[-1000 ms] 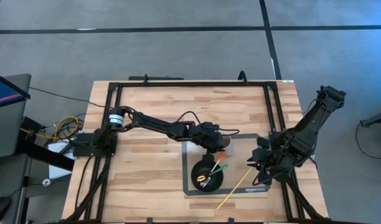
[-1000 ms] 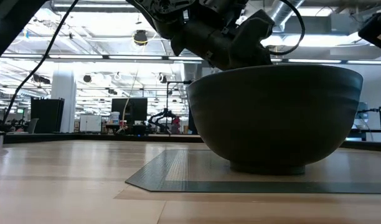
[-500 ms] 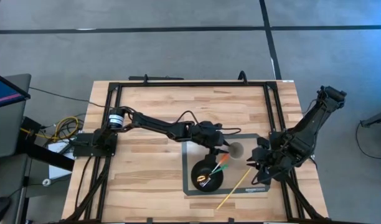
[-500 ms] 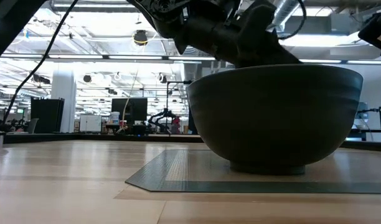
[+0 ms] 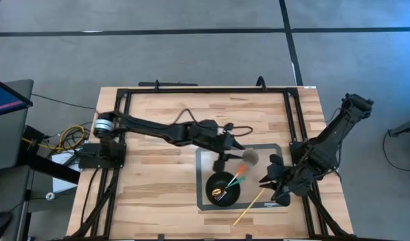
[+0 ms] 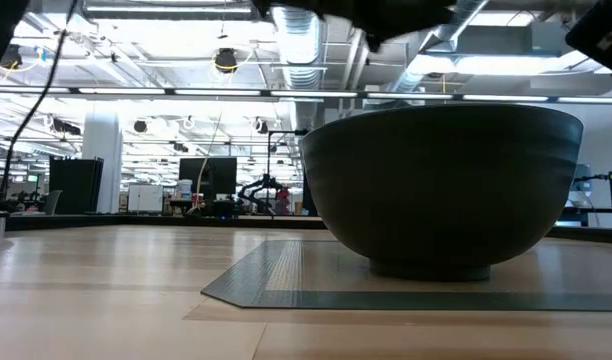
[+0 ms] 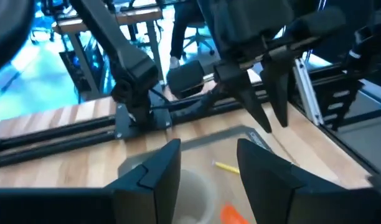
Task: Pick & Place Utensil
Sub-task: Put the yellow straw into the gray cup
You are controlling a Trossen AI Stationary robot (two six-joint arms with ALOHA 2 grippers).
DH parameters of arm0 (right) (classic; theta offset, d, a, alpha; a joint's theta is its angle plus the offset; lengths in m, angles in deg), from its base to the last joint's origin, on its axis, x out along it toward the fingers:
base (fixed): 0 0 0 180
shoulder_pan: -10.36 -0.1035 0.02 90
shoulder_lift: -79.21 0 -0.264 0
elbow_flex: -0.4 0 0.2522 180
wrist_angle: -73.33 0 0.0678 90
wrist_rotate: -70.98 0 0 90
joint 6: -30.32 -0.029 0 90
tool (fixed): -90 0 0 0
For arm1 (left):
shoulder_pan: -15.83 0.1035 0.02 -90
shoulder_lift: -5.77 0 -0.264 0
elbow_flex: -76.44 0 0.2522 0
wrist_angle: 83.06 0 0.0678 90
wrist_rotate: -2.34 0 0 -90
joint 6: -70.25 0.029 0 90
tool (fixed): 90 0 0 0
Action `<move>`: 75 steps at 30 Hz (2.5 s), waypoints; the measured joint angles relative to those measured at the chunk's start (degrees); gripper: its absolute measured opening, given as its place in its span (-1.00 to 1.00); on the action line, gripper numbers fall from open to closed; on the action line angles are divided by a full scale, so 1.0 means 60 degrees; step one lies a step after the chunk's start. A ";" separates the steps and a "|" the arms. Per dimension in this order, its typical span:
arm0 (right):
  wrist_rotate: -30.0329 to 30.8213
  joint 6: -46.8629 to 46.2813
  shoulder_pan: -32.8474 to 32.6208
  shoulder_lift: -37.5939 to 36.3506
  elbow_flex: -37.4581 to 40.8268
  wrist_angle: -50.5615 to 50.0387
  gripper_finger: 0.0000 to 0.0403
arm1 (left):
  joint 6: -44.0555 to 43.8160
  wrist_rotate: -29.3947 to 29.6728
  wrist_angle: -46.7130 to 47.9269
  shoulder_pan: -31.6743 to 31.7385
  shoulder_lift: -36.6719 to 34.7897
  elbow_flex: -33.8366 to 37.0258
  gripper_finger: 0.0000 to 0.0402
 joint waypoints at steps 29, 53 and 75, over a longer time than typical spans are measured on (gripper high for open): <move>-0.2911 0.2182 0.0632 0.6870 -0.0029 0.5854 -0.35 | -0.3411 0.1443 -0.0284 0.0120 -0.7943 0.7629 -0.21; -0.3677 0.2521 0.0756 0.6307 0.0018 0.6357 -0.97 | -0.3443 0.1439 -0.0803 -0.0787 -0.7980 0.7785 -0.21; 0.0968 0.8796 0.0805 -0.0850 -0.0007 0.5125 -1.00 | -0.3375 0.1443 -0.1043 -0.0787 -0.7980 0.7785 -0.21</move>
